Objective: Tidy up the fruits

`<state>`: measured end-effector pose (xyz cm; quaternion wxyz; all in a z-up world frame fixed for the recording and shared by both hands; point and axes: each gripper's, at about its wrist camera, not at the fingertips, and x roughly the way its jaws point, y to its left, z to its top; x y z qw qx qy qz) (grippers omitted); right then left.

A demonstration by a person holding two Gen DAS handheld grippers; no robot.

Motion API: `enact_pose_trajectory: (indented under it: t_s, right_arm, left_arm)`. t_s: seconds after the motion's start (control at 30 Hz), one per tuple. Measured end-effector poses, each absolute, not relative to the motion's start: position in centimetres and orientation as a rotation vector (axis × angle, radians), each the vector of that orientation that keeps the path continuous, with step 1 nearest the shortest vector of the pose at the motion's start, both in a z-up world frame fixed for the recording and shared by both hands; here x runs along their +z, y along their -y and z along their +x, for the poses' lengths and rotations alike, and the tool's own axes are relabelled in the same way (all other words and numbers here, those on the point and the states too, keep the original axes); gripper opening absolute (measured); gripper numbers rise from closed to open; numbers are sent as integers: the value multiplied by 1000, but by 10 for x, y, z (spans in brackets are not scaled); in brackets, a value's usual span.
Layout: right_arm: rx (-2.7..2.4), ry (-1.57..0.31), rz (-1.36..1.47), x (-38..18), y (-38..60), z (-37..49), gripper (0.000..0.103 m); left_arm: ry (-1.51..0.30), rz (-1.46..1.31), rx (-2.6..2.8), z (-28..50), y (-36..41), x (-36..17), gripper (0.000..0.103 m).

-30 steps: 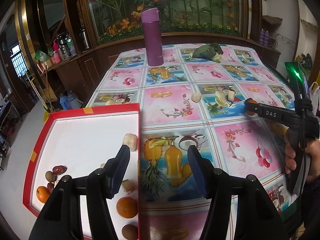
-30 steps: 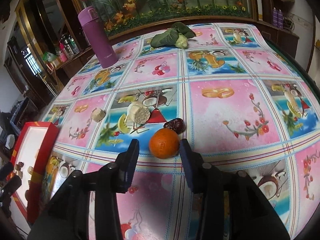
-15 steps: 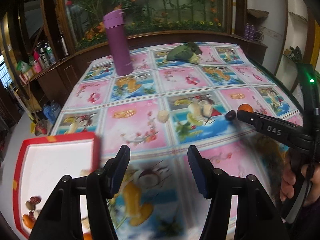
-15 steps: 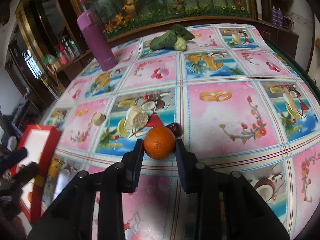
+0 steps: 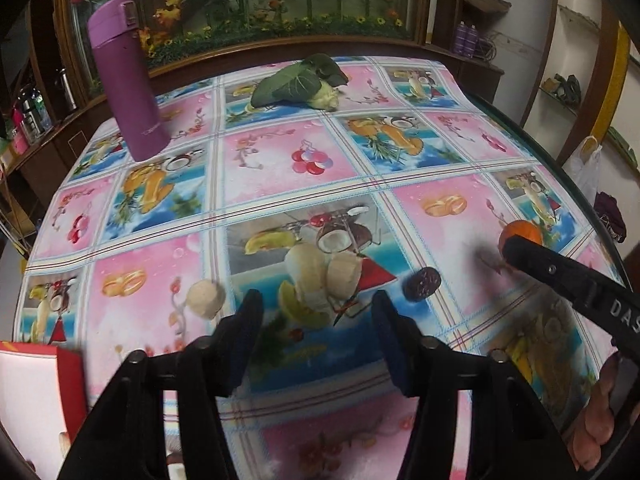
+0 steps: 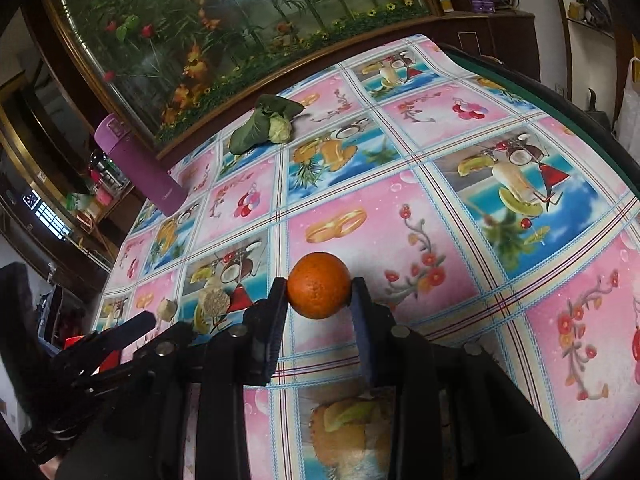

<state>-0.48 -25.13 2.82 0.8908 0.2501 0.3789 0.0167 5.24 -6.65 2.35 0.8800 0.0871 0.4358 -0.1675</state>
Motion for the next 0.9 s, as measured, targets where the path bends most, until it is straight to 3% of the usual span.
enact_pose_trajectory:
  t_s: [0.17,0.37,0.43,0.53,0.9]
  right_arm:
    - [51,-798,537,26,253,-4,34]
    - [57,-798,538,26,252,-4,34]
    - [59,-801,538,25,252,-3,34]
    - [58,-807,527,24,249,-1,34]
    - [66,-783,479,25,242,-2,34]
  left_arm:
    - [-932,174,-370,63,75,15,47]
    - [-950,160,-392,70,80,8,30]
    - [-952,155,-407,71,81,7,18]
    - [-947,144,-416,70,80,8,13]
    - [-887,109,-372,35,59,36,13]
